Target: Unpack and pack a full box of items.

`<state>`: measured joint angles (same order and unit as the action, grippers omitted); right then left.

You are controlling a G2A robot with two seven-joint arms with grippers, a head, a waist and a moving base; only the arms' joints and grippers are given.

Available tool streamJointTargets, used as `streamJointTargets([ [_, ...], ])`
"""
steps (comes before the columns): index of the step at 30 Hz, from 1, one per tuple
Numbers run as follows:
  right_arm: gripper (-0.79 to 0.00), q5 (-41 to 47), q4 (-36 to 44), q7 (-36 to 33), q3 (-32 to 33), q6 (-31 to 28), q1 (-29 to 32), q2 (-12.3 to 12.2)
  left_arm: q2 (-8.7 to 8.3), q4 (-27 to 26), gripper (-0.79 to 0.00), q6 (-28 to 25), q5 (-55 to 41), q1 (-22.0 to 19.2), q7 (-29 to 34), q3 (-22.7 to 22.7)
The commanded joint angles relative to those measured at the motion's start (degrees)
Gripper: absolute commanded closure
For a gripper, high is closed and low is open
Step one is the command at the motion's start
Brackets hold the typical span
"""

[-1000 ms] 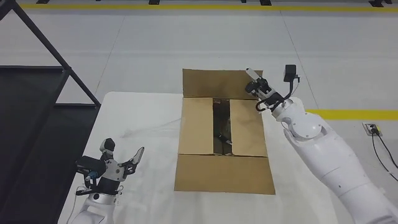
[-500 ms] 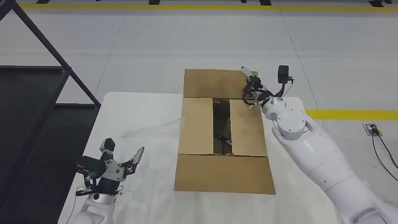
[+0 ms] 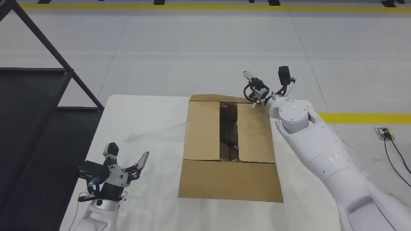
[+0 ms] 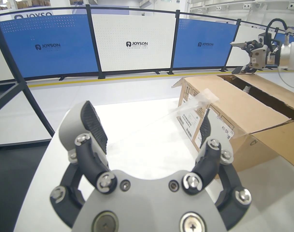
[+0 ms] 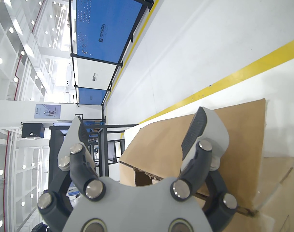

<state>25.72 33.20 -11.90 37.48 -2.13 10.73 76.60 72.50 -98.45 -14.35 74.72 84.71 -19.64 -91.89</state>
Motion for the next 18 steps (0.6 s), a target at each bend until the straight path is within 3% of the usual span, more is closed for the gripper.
streamJointTargets([
  [1,-0.785,-0.3,-0.8,-0.5,0.0,-0.2,-0.2,0.4,0.0,0.0,-0.785,0.0,0.0,0.0,0.0,0.0],
  [10,-0.785,-1.6,-2.7,-0.9,1.9,-4.9,-0.1,1.4,0.0,0.0,-0.785,0.0,0.0,0.0,0.0,0.0],
  [18,-0.785,-2.6,2.8,-10.0,5.8,-14.2,3.1,-0.5,0.0,0.0,-0.785,0.0,0.0,0.0,0.0,0.0],
])
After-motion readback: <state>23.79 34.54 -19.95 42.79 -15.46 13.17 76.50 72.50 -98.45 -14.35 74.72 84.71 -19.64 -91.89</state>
